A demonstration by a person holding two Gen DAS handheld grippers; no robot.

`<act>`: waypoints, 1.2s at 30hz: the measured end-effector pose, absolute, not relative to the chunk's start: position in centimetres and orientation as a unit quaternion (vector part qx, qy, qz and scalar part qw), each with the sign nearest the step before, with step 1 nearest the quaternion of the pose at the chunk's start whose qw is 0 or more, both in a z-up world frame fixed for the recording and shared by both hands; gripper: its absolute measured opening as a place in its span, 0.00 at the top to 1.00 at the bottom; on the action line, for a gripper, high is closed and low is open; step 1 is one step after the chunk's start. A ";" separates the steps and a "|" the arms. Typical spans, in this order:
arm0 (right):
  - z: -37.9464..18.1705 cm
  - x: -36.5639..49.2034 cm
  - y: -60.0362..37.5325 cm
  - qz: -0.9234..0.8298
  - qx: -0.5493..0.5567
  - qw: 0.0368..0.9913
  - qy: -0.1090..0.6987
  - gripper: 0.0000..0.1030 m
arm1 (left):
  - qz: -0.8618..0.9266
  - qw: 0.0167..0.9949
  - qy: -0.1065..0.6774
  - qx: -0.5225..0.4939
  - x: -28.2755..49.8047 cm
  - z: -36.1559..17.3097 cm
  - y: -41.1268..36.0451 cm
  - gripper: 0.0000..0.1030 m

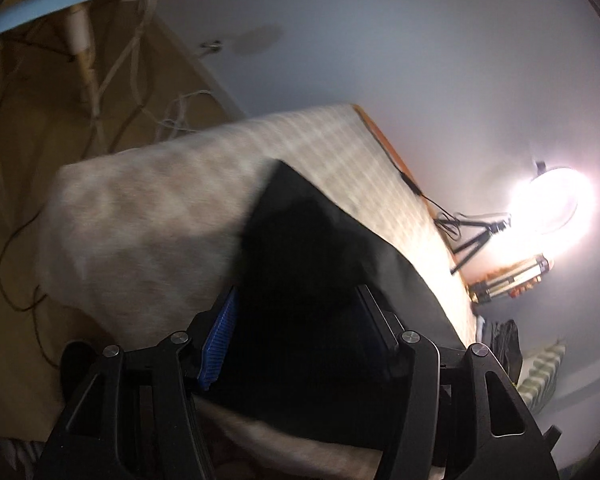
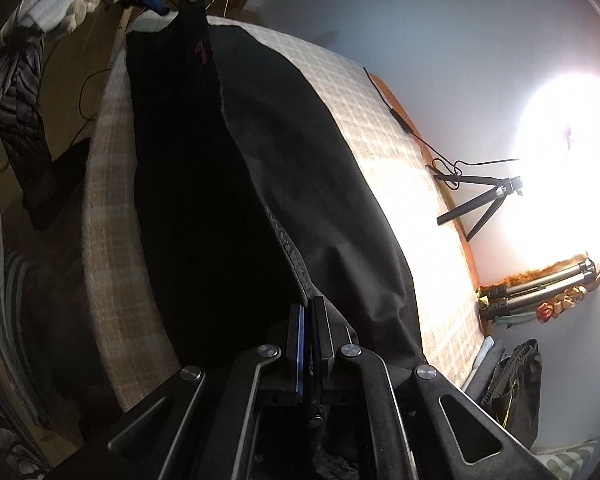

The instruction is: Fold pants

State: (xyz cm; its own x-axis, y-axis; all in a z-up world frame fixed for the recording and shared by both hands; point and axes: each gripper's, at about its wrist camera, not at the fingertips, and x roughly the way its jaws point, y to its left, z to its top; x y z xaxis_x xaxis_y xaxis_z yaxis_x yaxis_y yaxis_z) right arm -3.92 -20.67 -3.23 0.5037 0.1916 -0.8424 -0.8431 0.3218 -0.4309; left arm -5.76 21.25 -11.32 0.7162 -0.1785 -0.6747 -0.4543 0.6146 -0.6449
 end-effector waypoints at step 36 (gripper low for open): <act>-5.9 -3.6 -20.5 0.314 -0.490 0.735 0.348 0.99 | 0.075 0.773 0.402 -0.484 -7.4 -13.1 22.3 0.45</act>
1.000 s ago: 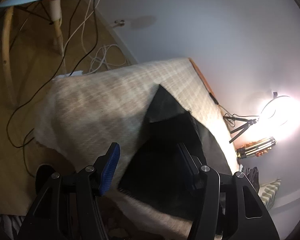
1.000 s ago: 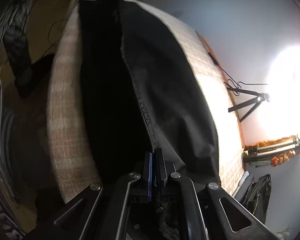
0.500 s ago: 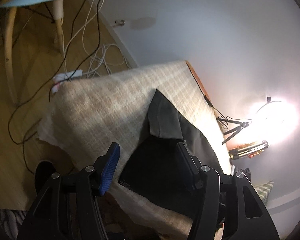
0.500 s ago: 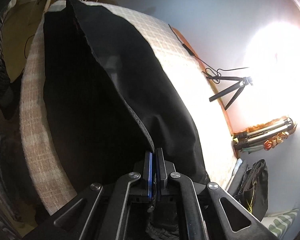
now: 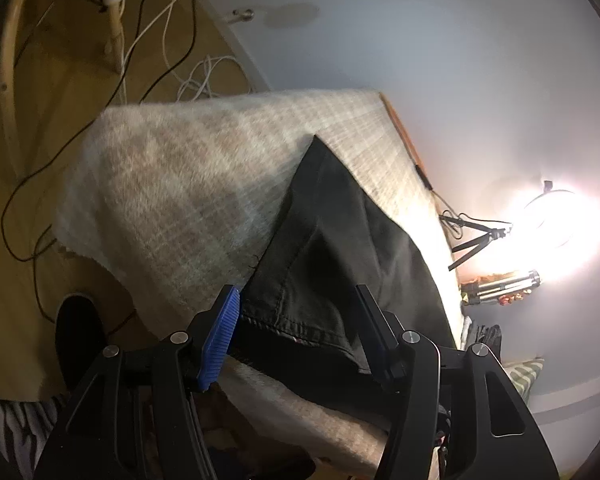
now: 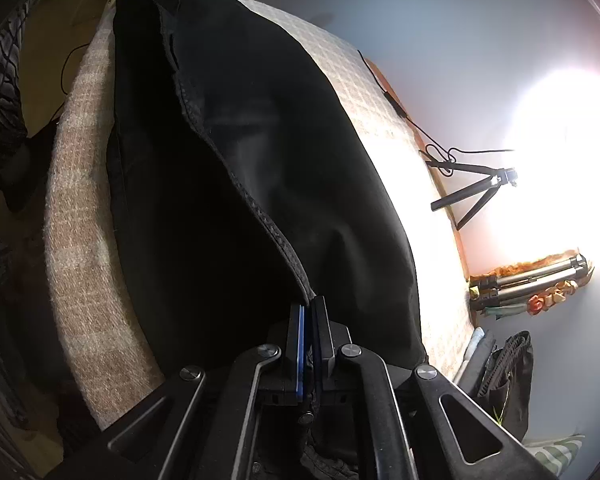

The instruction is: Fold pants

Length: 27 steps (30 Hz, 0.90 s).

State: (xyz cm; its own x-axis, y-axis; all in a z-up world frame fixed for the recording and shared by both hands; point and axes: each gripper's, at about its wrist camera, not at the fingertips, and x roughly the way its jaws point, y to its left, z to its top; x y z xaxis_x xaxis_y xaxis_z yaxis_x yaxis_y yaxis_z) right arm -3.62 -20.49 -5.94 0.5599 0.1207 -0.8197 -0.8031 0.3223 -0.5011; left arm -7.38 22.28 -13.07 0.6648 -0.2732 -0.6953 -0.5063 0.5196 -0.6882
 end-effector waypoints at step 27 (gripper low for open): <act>-4.4 -3.1 -21.0 0.313 -0.481 0.750 0.331 0.99 | 0.100 0.805 0.392 -0.434 -6.9 -12.6 19.9 0.88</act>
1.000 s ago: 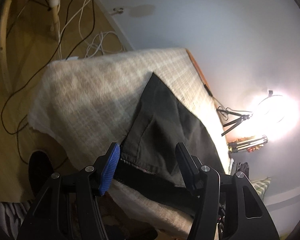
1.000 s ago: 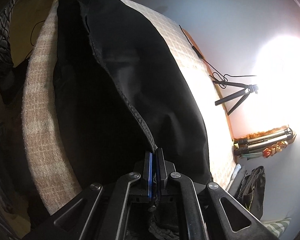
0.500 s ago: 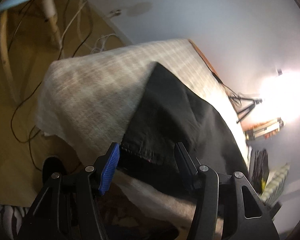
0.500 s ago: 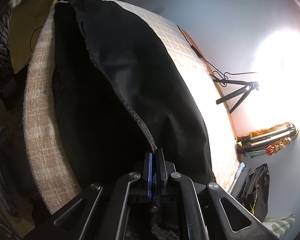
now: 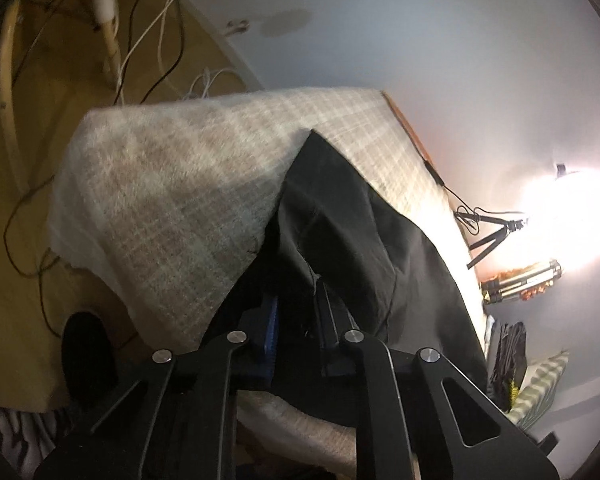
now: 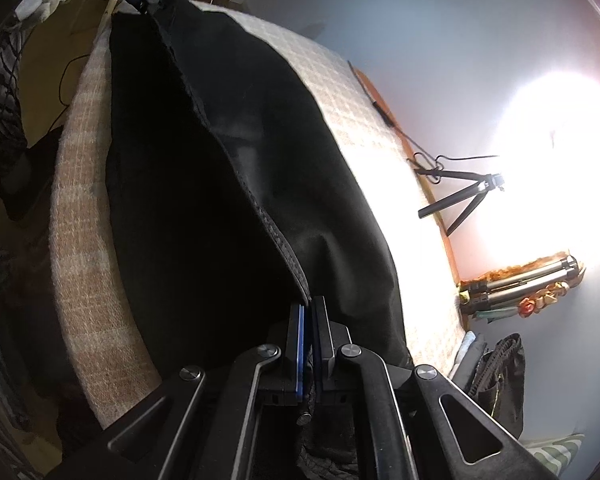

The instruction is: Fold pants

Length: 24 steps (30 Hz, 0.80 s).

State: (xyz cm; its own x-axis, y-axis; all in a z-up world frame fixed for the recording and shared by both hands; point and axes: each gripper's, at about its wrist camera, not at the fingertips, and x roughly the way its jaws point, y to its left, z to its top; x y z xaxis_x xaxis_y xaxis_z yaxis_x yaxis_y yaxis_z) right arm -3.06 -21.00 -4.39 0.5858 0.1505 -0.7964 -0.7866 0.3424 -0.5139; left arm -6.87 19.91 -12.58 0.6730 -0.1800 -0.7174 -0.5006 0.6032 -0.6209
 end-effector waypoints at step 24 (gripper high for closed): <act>-3.5 -4.3 -25.1 0.351 -0.311 0.774 0.425 0.68 | 0.140 0.865 0.397 -0.273 -8.3 -6.8 18.3 0.78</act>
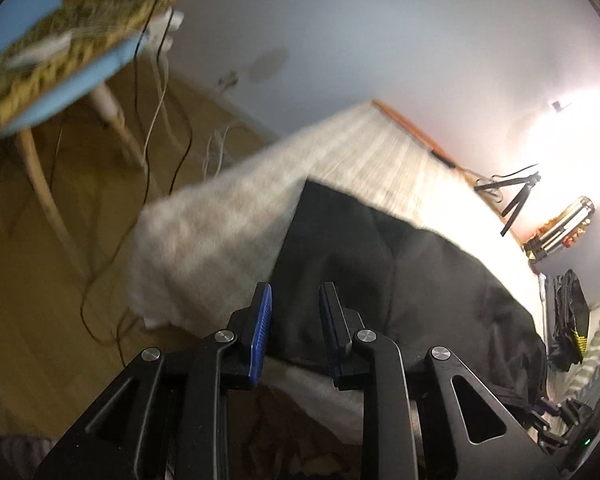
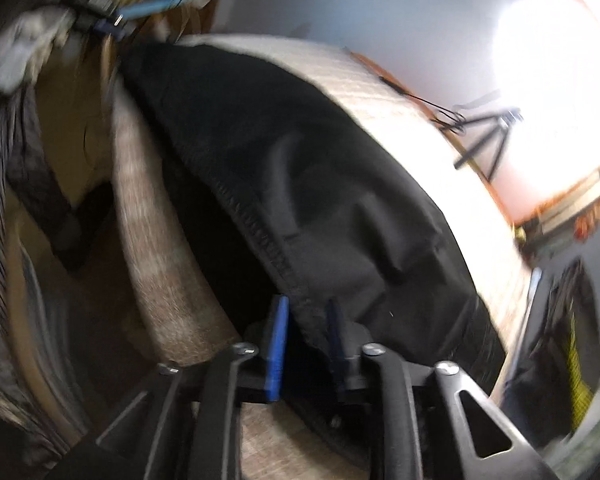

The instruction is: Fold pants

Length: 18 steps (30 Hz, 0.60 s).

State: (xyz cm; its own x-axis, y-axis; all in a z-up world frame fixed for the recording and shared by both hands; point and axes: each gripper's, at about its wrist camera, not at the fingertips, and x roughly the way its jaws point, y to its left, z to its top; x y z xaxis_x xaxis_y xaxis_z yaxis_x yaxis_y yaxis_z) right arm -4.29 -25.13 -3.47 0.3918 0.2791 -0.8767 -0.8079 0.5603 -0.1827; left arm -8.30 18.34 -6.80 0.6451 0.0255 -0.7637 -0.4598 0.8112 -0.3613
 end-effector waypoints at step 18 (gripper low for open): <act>-4.8 -1.0 -48.4 0.077 0.203 0.823 0.525 0.51 | -0.197 0.846 0.482 -0.116 2.0 -7.4 -4.3 0.61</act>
